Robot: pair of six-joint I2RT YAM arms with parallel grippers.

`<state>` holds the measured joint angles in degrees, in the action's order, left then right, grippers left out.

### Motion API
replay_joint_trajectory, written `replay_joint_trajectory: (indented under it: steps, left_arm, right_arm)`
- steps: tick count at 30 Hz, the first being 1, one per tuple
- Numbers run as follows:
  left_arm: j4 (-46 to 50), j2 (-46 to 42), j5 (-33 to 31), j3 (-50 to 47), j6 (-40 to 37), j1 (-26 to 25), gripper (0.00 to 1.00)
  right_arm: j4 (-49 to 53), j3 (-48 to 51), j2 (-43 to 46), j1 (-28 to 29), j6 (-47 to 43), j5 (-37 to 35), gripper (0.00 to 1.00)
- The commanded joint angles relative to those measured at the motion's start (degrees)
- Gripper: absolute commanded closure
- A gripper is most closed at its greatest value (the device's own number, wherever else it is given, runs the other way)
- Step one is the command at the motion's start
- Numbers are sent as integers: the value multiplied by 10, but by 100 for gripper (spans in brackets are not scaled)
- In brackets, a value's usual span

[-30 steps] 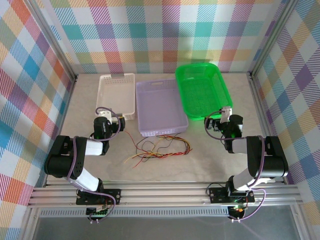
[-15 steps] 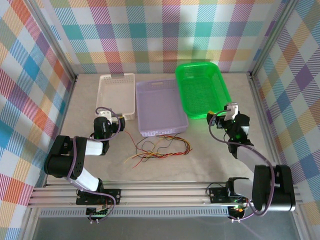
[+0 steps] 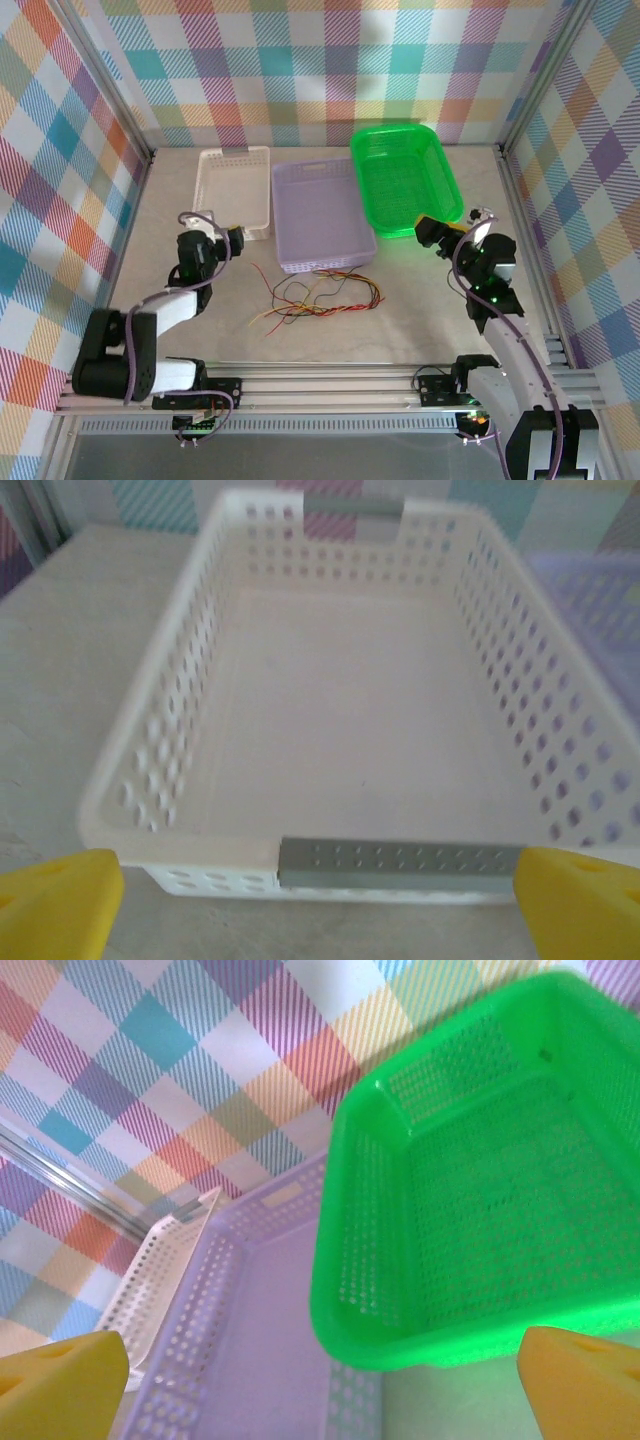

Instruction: Untangle the cables

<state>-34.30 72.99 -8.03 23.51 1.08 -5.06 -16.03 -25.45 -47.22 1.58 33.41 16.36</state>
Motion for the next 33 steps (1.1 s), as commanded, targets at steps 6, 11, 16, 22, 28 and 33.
replay_joint_trajectory:
  steps: [6, 11, 16, 22, 28, 33]
  left_arm:
    - [207, -166, 44, 50, 110, 4, 0]
    - [448, -255, 10, 153, 273, 4, 0]
    - [712, -304, -75, 252, 442, 4, 0]
    - [684, -332, 84, 234, 369, 3, 0]
    - [757, -305, 92, 251, 314, -1, 0]
    - [775, -281, 104, 257, 303, -13, 0]
  right_arm:
    - [106, -61, -14, 12, 41, 49, 0]
    - [211, -106, -19, 57, -21, 17, 0]
    - [278, -123, -22, 113, -35, -21, 0]
    - [356, -138, -58, 232, -54, -124, 0]
    - [381, -118, -90, 306, -28, -182, 0]
    - [389, -111, -134, 350, 4, -212, 0]
